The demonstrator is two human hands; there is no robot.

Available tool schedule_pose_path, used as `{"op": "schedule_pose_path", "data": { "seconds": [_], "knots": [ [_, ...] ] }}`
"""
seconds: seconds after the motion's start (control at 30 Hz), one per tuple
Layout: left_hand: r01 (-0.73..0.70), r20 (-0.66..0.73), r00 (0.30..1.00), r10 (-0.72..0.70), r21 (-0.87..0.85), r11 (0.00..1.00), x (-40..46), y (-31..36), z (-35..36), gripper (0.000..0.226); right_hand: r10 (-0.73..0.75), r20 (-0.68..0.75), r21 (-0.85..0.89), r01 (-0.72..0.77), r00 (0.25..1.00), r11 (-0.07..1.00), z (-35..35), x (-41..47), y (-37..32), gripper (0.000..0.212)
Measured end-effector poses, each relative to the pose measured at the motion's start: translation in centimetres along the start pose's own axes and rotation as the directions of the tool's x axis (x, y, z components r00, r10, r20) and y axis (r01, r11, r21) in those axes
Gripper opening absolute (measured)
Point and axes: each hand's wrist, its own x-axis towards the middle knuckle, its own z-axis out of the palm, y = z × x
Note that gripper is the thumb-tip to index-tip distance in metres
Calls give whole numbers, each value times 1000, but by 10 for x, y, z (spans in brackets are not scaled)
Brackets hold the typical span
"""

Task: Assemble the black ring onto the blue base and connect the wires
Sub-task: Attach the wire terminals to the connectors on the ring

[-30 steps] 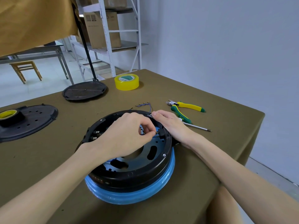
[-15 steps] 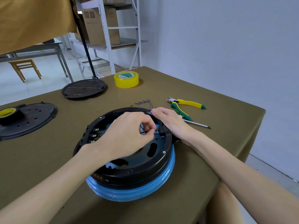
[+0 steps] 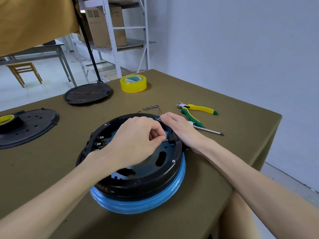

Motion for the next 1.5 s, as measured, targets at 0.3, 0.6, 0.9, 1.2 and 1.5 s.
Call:
{"op": "schedule_pose_path", "data": {
  "seconds": [0.3, 0.6, 0.9, 1.2, 1.5],
  "knots": [
    [8, 65, 998, 4, -176, 984, 1, -7, -2, 16, -11, 23, 33, 10, 1000, 999, 0, 0, -1, 34],
    [40, 54, 998, -37, -47, 998, 4, -4, -5, 18, 5, -24, 25, -4, 1000, 1000, 2, 0, -2, 41],
    [-44, 10, 999, 45, -108, 993, -4, -12, -24, 22, -5, 30, 0, 5, 1000, 1000, -3, -1, -4, 40],
    [106, -227, 964, -138, -148, 983, -38, -70, -44, 18, -296, -83, -426, 235, 952, 874, -9, -16, -20, 15],
    [242, -37, 964, -265, -301, 922, -35, -92, -38, 33, -259, 325, -475, 394, 910, 787, -29, -29, -50, 7]
  ]
}}
